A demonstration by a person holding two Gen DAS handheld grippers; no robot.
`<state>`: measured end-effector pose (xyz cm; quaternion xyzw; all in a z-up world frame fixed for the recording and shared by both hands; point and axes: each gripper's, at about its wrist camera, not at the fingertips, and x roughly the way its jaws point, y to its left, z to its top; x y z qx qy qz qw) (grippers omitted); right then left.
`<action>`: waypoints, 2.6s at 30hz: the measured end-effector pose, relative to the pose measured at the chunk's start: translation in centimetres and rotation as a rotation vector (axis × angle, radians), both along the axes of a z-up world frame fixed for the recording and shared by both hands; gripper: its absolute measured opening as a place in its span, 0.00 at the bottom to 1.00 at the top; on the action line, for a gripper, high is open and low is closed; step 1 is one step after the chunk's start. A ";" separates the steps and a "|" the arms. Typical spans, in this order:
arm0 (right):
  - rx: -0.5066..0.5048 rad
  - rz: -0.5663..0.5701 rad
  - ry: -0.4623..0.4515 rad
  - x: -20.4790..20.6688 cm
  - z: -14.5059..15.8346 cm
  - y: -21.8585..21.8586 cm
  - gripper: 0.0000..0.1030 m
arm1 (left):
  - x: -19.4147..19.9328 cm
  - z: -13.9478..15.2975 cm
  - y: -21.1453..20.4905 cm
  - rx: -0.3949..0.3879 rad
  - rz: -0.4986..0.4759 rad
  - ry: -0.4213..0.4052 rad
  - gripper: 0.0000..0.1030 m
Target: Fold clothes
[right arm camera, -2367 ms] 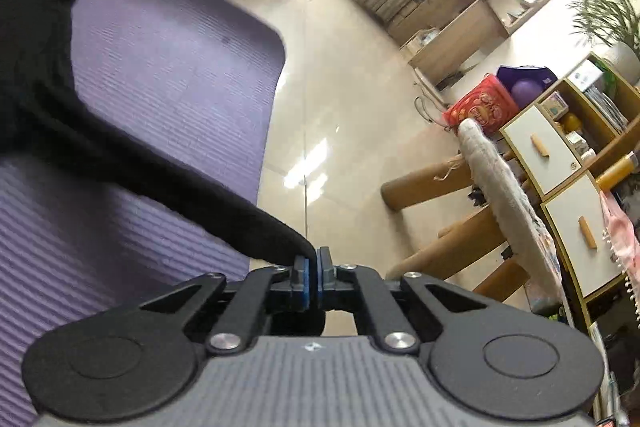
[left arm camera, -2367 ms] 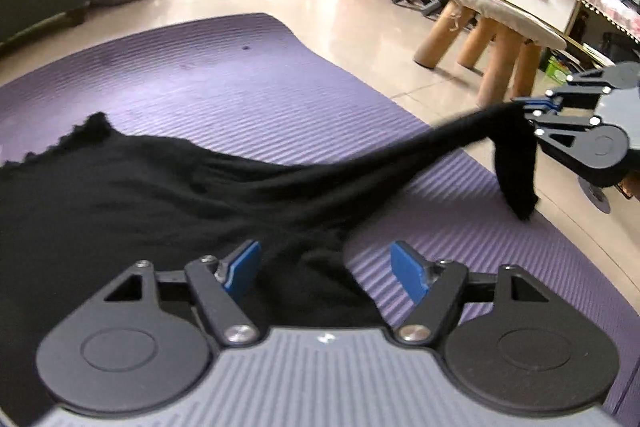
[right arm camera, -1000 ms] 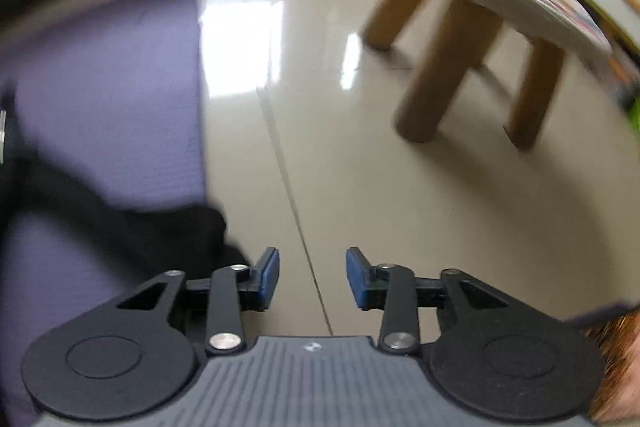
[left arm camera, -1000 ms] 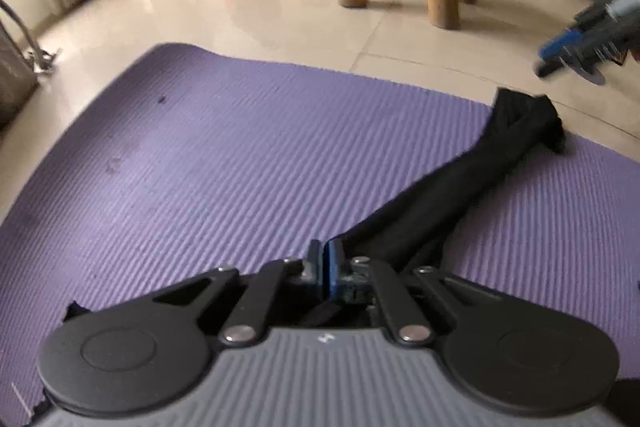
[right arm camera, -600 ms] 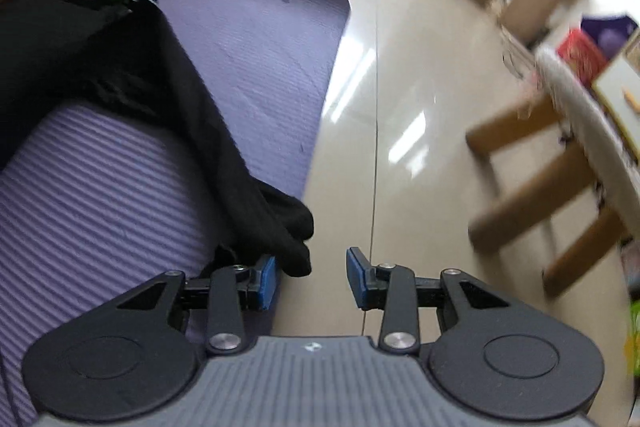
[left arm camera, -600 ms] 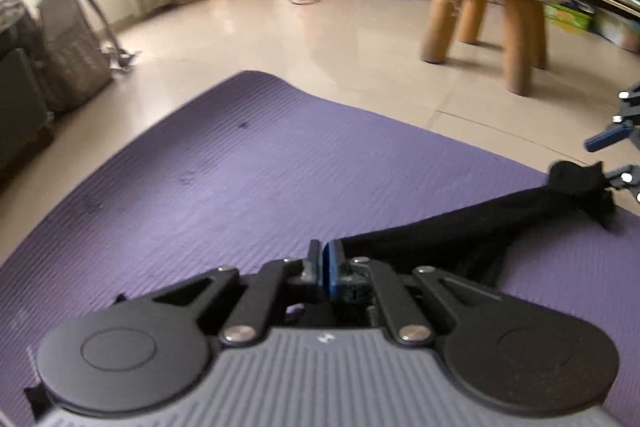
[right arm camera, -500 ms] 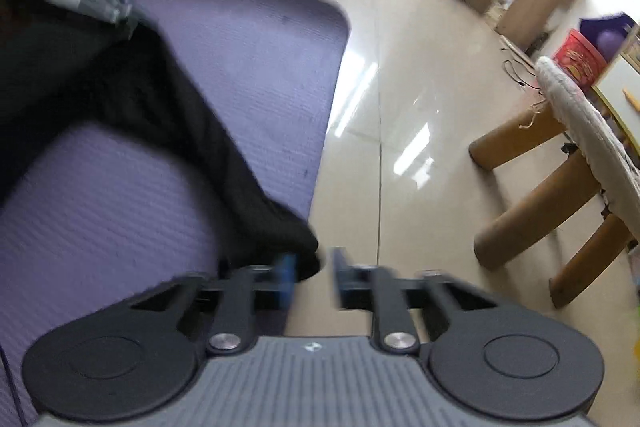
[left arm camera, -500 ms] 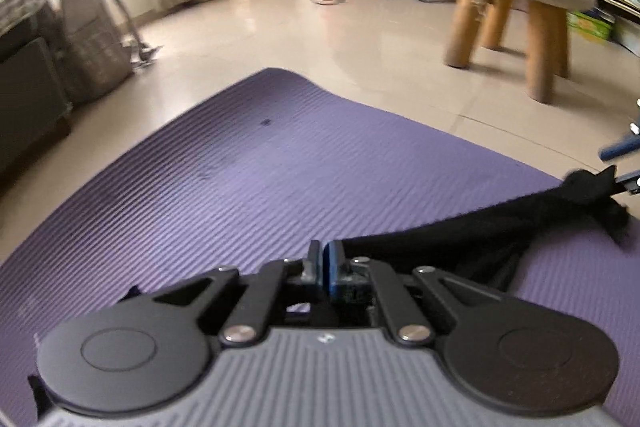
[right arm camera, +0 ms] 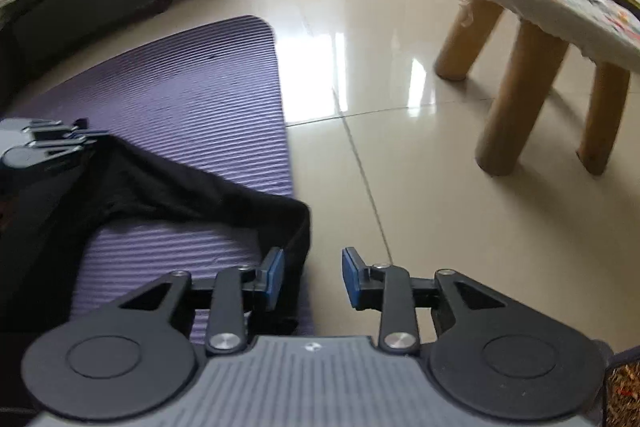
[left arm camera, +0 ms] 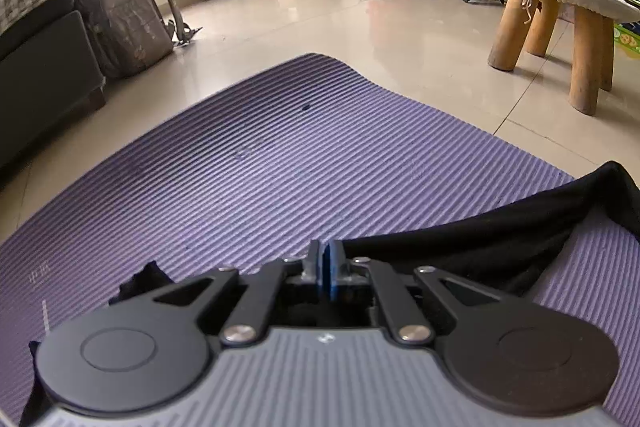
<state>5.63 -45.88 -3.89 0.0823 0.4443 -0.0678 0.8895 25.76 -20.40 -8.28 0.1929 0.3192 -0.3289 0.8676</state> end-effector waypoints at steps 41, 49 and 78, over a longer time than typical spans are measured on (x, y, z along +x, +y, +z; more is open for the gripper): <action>-0.382 -0.217 -0.053 0.6 0.5 -0.1 0.00 | 0.9 2.9 2.2 0.127 -0.451 0.070 0.49; -0.393 -0.220 -0.043 0.4 0.6 -0.2 0.00 | -0.2 0.4 -0.8 0.264 -0.617 0.106 0.25; -0.533 -0.136 0.081 1.3 0.9 0.7 0.00 | -1.7 -1.5 -1.2 0.030 -0.279 -0.181 0.04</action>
